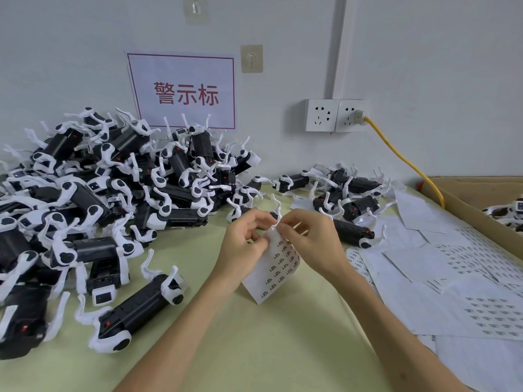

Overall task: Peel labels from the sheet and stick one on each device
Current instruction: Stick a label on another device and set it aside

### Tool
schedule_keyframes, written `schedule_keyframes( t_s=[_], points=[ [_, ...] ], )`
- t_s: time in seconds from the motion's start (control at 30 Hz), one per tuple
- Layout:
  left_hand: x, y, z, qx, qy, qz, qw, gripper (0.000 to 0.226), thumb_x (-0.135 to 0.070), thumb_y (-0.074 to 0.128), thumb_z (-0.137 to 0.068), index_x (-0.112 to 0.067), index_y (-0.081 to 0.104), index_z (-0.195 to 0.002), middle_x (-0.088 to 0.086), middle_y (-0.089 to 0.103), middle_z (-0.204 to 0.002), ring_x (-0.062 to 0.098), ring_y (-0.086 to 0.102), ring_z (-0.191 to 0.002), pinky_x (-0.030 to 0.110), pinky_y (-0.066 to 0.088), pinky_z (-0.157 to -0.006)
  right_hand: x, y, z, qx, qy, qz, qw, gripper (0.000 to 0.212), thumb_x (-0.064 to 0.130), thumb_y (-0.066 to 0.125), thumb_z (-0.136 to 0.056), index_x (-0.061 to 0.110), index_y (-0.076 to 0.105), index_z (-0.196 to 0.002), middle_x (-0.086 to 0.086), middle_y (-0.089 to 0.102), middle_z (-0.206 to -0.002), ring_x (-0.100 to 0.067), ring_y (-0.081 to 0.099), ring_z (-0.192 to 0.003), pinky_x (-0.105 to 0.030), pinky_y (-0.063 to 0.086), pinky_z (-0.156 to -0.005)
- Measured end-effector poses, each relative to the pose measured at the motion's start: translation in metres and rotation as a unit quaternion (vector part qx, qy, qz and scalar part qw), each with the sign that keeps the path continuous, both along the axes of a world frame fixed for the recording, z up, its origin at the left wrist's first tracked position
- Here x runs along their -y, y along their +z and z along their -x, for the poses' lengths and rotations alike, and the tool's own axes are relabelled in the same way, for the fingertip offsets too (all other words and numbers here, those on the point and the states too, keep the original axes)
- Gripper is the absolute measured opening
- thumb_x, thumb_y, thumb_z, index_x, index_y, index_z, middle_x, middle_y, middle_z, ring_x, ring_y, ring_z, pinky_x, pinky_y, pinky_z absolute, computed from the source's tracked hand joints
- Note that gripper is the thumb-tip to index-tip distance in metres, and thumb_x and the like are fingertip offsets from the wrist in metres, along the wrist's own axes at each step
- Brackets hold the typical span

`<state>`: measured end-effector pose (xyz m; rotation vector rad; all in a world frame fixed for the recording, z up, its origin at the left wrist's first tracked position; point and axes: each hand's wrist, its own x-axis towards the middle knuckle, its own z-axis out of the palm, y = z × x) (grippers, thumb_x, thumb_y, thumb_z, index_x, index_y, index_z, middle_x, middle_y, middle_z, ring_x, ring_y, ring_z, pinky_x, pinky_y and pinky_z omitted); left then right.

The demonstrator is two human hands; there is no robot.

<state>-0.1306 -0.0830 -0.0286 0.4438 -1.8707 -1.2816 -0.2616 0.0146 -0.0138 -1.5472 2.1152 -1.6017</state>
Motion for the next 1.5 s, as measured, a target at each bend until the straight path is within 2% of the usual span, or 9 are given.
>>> schedule_keyframes(
  t_s=[0.23, 0.33, 0.43, 0.6, 0.7, 0.8, 1.17, 1.37, 1.5],
  points=[
    [0.002, 0.001, -0.001, -0.004, -0.016, -0.047, 0.999, 0.053, 0.015, 0.050, -0.076, -0.031, 0.072, -0.091, -0.013, 0.074, -0.099, 0.005, 0.054, -0.067, 0.016, 0.047, -0.067, -0.002, 0.004, 0.009, 0.116, -0.035, 0.093, 0.988, 0.016, 0.002, 0.063, -0.095, 0.012, 0.070, -0.084, -0.002, 0.073, -0.071, -0.015, 0.071, -0.064, -0.028, 0.059, -0.068],
    [0.004, -0.003, 0.001, 0.079, -0.010, -0.064, 0.995, 0.047, 0.013, 0.051, -0.079, -0.025, 0.071, -0.097, -0.013, 0.073, -0.105, 0.011, 0.068, -0.094, 0.022, 0.054, -0.078, -0.004, 0.005, 0.015, 0.141, -0.020, 0.108, 0.984, 0.018, 0.001, 0.067, -0.092, 0.016, 0.073, -0.084, -0.003, 0.075, -0.074, -0.020, 0.073, -0.070, -0.035, 0.061, -0.075],
    [0.004, -0.009, 0.001, 0.187, 0.047, -0.035, 0.981, 0.047, 0.008, 0.051, -0.083, -0.032, 0.067, -0.102, -0.016, 0.063, -0.117, 0.009, 0.061, -0.104, 0.026, 0.049, -0.076, -0.003, 0.004, 0.015, 0.160, 0.001, 0.099, 0.982, 0.018, -0.004, 0.068, -0.090, 0.014, 0.073, -0.088, -0.005, 0.075, -0.077, -0.022, 0.074, -0.074, -0.041, 0.061, -0.082],
    [0.006, 0.000, 0.000, 0.112, -0.001, -0.162, 0.980, 0.019, -0.015, 0.057, -0.100, -0.024, 0.074, -0.103, -0.004, 0.078, -0.102, 0.008, 0.069, -0.077, 0.021, 0.048, -0.073, -0.003, 0.006, 0.009, 0.124, 0.034, 0.082, 0.988, 0.018, -0.001, 0.073, -0.088, 0.017, 0.073, -0.090, 0.001, 0.076, -0.082, -0.015, 0.073, -0.079, -0.028, 0.057, -0.079],
    [0.003, 0.005, -0.002, 0.108, -0.088, -0.252, 0.958, 0.031, -0.031, 0.049, -0.106, -0.018, 0.077, -0.099, 0.004, 0.079, -0.099, 0.015, 0.069, -0.075, 0.030, 0.046, -0.071, -0.004, 0.007, 0.004, 0.083, 0.043, 0.054, 0.994, 0.008, 0.010, 0.078, -0.087, 0.017, 0.074, -0.089, 0.011, 0.074, -0.084, -0.003, 0.068, -0.078, -0.014, 0.050, -0.072],
    [0.003, 0.005, -0.002, 0.097, -0.117, -0.273, 0.950, 0.032, -0.035, 0.050, -0.106, -0.016, 0.075, -0.101, 0.005, 0.077, -0.097, 0.016, 0.067, -0.075, 0.030, 0.047, -0.070, -0.005, 0.008, 0.001, 0.071, 0.045, 0.046, 0.995, 0.007, 0.015, 0.079, -0.087, 0.017, 0.074, -0.084, 0.011, 0.074, -0.080, -0.008, 0.068, -0.077, -0.017, 0.050, -0.069],
    [0.003, 0.011, -0.008, 0.051, -0.177, -0.292, 0.938, 0.018, -0.029, 0.058, -0.101, -0.019, 0.073, -0.096, -0.002, 0.066, -0.088, 0.013, 0.061, -0.074, 0.026, 0.046, -0.069, -0.004, 0.006, 0.000, 0.034, 0.037, 0.032, 0.998, 0.013, 0.024, 0.078, -0.088, 0.028, 0.072, -0.078, 0.016, 0.072, -0.081, -0.006, 0.065, -0.078, -0.016, 0.048, -0.069],
    [0.000, 0.011, -0.005, 0.022, -0.076, -0.234, 0.969, 0.013, -0.023, 0.069, -0.095, -0.023, 0.075, -0.084, -0.003, 0.065, -0.079, 0.014, 0.059, -0.070, 0.024, 0.044, -0.065, -0.004, 0.005, -0.001, 0.072, 0.076, 0.013, 0.994, 0.011, 0.018, 0.070, -0.095, 0.019, 0.075, -0.085, 0.008, 0.073, -0.083, -0.012, 0.067, -0.073, -0.028, 0.053, -0.070],
    [-0.001, 0.009, -0.004, 0.002, -0.006, -0.173, 0.985, 0.021, -0.019, 0.071, -0.095, -0.030, 0.077, -0.078, -0.007, 0.067, -0.073, 0.010, 0.059, -0.066, 0.024, 0.045, -0.065, -0.004, 0.005, -0.001, 0.100, 0.086, 0.013, 0.991, 0.016, 0.021, 0.064, -0.099, 0.018, 0.076, -0.089, 0.004, 0.074, -0.084, -0.010, 0.066, -0.070, -0.023, 0.052, -0.068]
  ],
)
